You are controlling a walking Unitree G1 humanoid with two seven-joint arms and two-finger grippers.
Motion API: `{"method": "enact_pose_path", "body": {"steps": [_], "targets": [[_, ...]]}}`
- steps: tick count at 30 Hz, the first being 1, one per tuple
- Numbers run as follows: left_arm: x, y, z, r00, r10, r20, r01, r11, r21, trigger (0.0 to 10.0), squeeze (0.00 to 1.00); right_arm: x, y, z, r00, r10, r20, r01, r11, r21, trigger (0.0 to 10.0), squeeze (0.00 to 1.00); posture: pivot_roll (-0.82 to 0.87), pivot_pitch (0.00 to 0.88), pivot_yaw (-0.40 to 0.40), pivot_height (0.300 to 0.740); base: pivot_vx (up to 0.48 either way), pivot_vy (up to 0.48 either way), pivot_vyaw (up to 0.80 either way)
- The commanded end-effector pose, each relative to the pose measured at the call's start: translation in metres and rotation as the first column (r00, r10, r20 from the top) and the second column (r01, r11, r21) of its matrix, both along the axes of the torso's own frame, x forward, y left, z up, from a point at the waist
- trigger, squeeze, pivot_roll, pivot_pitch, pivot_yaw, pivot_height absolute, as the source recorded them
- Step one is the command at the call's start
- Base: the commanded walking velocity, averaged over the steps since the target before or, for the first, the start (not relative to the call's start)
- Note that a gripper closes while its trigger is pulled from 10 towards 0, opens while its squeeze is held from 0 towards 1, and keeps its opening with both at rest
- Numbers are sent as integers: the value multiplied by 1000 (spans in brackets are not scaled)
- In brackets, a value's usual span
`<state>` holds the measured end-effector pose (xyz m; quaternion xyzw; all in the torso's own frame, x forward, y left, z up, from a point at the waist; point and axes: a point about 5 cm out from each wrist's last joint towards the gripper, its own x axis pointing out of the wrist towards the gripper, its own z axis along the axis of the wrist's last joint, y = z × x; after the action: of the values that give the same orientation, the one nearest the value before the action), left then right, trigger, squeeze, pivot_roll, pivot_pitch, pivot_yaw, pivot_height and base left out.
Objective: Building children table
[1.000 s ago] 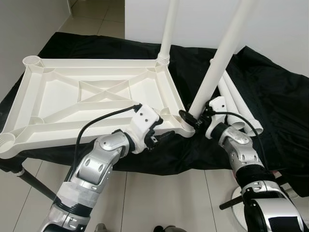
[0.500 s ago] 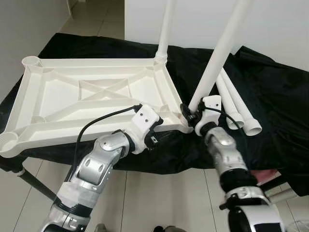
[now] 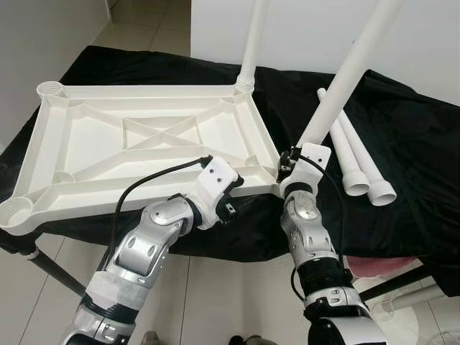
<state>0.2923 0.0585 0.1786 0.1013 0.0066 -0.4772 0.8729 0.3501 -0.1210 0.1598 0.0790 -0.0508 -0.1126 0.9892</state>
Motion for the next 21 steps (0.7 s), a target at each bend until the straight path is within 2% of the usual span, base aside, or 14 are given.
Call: {"method": "enact_pose_path", "body": {"steps": [1,4,5,7,11,14,18,19,21], "targets": [[-1,-2,-4,1000,7,-7,-6,1000,10,10000,0,-4,-7,-10,999,-20,-38,20,1000,14,10000,0,49,77,-125,740,0,0,0],[-1,-1,-4,1000,9,-7,-9,1000,10,10000,0,-5,-7,-10,999,-26,-33,27,1000,15,10000,0,50,75,-126,740,0,0,0],[-1,-1,-4,1000,10,-8,-10,1000,10,10000,0,-6,-6,-9,1000,-1,-10,1,1000,17,10000,1000,50,75,-126,740,0,0,0],[-1,-1,-5,1000,11,-7,-11,1000,11,10000,0,-10,-4,-5,999,38,37,-38,999,-2,10000,1000,50,73,-126,740,0,0,0],[-1,-1,-5,1000,12,-7,-12,1000,13,10000,0,-13,-4,-3,997,52,61,-51,999,-14,10000,1000,50,73,-126,740,0,0,0],[0,1,-4,1000,21,-2,-21,1000,11,10000,0,-26,-4,-4,986,120,114,-121,993,-2,10000,1000,50,70,-128,740,0,0,0],[1,2,-4,1000,24,-2,-23,1000,11,10000,0,-29,-5,-5,985,128,118,-127,992,-10,10000,1000,50,70,-128,740,0,0,0],[1,2,-4,1000,25,-1,-25,1000,12,10000,0,-32,-6,-7,983,138,119,-137,990,-15,10000,0,49,69,-128,740,0,0,0],[1,3,-3,1000,27,1,-27,1000,13,10000,0,-37,-6,-10,981,155,116,-153,988,-23,10000,0,47,70,-127,740,0,0,0]]}}
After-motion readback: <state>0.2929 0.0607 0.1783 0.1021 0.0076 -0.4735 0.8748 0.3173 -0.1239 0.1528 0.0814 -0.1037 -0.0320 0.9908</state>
